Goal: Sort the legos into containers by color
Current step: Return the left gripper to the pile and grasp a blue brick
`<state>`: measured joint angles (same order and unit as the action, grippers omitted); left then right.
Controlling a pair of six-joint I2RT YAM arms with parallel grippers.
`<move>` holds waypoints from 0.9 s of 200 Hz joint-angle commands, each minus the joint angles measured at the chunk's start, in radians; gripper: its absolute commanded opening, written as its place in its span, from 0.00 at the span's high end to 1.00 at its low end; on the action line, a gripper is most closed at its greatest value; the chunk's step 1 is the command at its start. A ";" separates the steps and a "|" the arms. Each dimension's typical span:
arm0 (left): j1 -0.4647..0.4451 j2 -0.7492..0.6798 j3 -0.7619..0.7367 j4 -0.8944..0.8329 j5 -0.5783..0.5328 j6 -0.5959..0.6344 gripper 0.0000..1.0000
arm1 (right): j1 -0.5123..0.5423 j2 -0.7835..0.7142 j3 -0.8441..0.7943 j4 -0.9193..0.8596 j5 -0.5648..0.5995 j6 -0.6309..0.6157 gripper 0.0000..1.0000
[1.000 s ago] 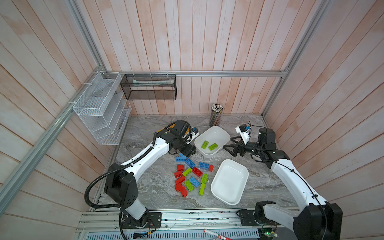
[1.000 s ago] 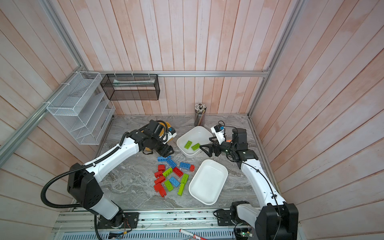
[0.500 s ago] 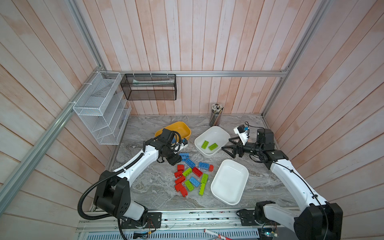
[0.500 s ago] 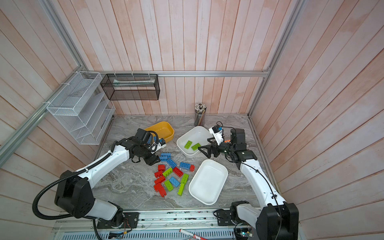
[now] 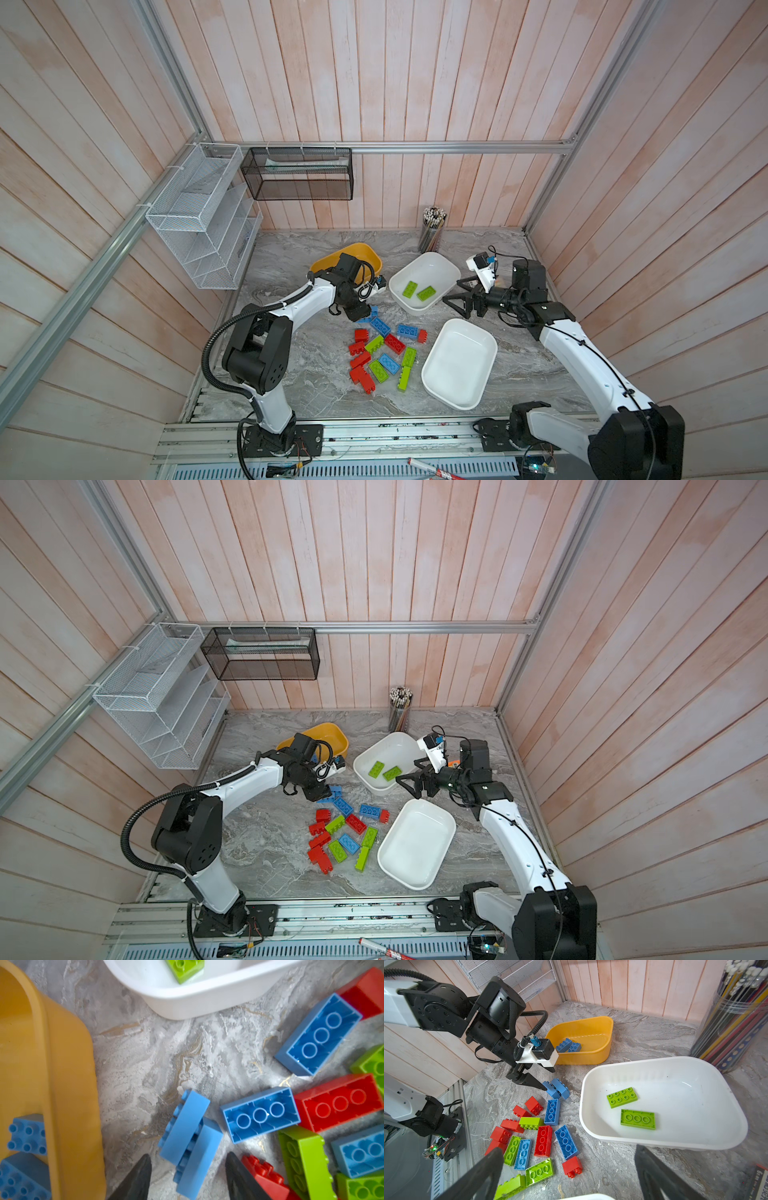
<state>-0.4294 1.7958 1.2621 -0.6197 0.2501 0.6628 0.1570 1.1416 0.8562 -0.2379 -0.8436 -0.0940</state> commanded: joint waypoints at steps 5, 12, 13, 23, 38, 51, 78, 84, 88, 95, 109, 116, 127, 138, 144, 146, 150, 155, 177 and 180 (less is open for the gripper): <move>-0.009 0.055 0.055 0.009 0.047 0.024 0.41 | 0.008 0.010 -0.008 0.007 -0.009 0.001 0.02; -0.010 0.066 0.066 0.004 0.049 0.025 0.41 | 0.008 0.012 -0.008 0.007 -0.009 0.000 0.02; -0.010 0.067 0.068 0.004 0.049 0.025 0.41 | 0.007 0.013 -0.008 0.007 -0.009 0.000 0.02; -0.011 0.085 0.082 -0.005 0.051 0.028 0.41 | 0.007 0.014 -0.007 0.005 -0.010 -0.004 0.02; -0.012 0.106 0.101 -0.018 0.055 0.034 0.42 | 0.007 0.014 -0.008 0.002 -0.008 -0.007 0.02; -0.013 0.121 0.112 -0.027 0.057 0.037 0.42 | 0.007 0.014 -0.009 0.002 -0.008 -0.009 0.02; -0.015 0.142 0.115 -0.011 0.027 0.041 0.45 | 0.007 0.015 -0.009 0.001 -0.008 -0.010 0.02; -0.015 0.148 0.118 -0.010 0.023 0.042 0.45 | 0.006 0.016 -0.009 0.001 -0.008 -0.012 0.02; -0.015 0.152 0.121 -0.011 0.021 0.043 0.45 | 0.006 0.015 -0.010 -0.001 -0.008 -0.012 0.02; -0.015 0.158 0.126 -0.012 0.020 0.043 0.45 | 0.007 0.015 -0.008 -0.004 -0.006 -0.015 0.02; -0.018 0.167 0.130 -0.016 0.014 0.052 0.45 | 0.006 0.015 -0.006 -0.008 -0.005 -0.018 0.02; -0.019 0.172 0.131 -0.018 0.003 0.056 0.46 | 0.006 0.016 -0.005 -0.009 -0.006 -0.019 0.02; -0.020 0.179 0.133 -0.021 -0.015 0.059 0.46 | 0.006 0.012 -0.005 -0.011 -0.002 -0.020 0.02; -0.020 0.180 0.132 -0.011 -0.039 0.060 0.47 | 0.006 0.013 -0.006 -0.011 0.000 -0.021 0.02; -0.020 0.180 0.132 -0.005 -0.050 0.059 0.48 | 0.006 0.012 -0.008 -0.012 0.001 -0.021 0.02; -0.020 0.180 0.131 -0.003 -0.053 0.058 0.49 | 0.006 0.014 -0.007 -0.011 0.000 -0.021 0.02; -0.018 0.180 0.131 0.003 -0.062 0.059 0.49 | 0.006 0.014 -0.007 -0.011 -0.002 -0.020 0.02; -0.018 0.180 0.130 0.009 -0.074 0.058 0.49 | 0.006 0.015 -0.008 -0.011 -0.002 -0.020 0.02; -0.018 0.194 0.142 0.014 -0.104 0.052 0.50 | 0.006 0.016 -0.007 -0.011 -0.002 -0.020 0.02; -0.018 0.196 0.145 0.015 -0.103 0.050 0.50 | 0.006 0.015 -0.008 -0.011 -0.002 -0.020 0.02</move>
<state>-0.4465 1.9621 1.3708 -0.6167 0.1905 0.7002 0.1577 1.1503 0.8562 -0.2390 -0.8429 -0.1047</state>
